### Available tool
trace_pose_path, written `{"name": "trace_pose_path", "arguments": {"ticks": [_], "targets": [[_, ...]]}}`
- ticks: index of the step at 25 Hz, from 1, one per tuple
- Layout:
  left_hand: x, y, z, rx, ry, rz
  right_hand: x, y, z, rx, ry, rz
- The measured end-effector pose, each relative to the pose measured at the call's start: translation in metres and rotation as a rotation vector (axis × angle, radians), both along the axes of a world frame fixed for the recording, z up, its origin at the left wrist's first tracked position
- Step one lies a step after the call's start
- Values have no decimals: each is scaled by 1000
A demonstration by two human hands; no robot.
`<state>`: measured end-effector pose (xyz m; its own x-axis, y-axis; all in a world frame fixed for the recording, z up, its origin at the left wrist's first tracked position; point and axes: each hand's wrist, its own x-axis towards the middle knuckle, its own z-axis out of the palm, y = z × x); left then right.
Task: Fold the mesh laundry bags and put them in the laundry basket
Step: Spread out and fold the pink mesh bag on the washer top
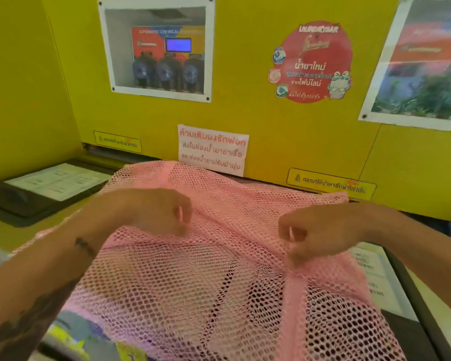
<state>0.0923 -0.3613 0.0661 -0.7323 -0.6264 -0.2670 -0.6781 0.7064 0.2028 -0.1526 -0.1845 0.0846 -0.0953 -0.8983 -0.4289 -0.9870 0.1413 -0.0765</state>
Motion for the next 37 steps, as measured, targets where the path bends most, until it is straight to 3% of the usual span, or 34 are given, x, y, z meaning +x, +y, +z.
{"name": "trace_pose_path", "arguments": {"ticks": [2,8,13,15,19,22,26,30,33,37], "targets": [[-2,13,-13,-16,-29,-22,-3,12,-10,23,51,5],[-1,17,-26,-87,45,4,-40,29,-3,-366,20,-183],[11,13,-7,-217,272,28,-30,61,-20,-177,-4,-170],[21,8,2,-249,294,53,-36,64,-28,-237,-94,-139],[44,12,22,-139,201,134,-66,80,11,-303,-448,-330],[34,44,16,-49,169,39,-55,86,16,-417,-168,-228],[-6,90,-14,65,154,-176,1,78,-17,-193,-131,50],[-13,92,-23,78,156,-226,8,71,-19,-241,-56,144],[-2,94,-2,120,261,-241,0,87,9,-326,-223,120],[8,110,22,429,96,-397,-4,104,24,168,-560,123]]}}
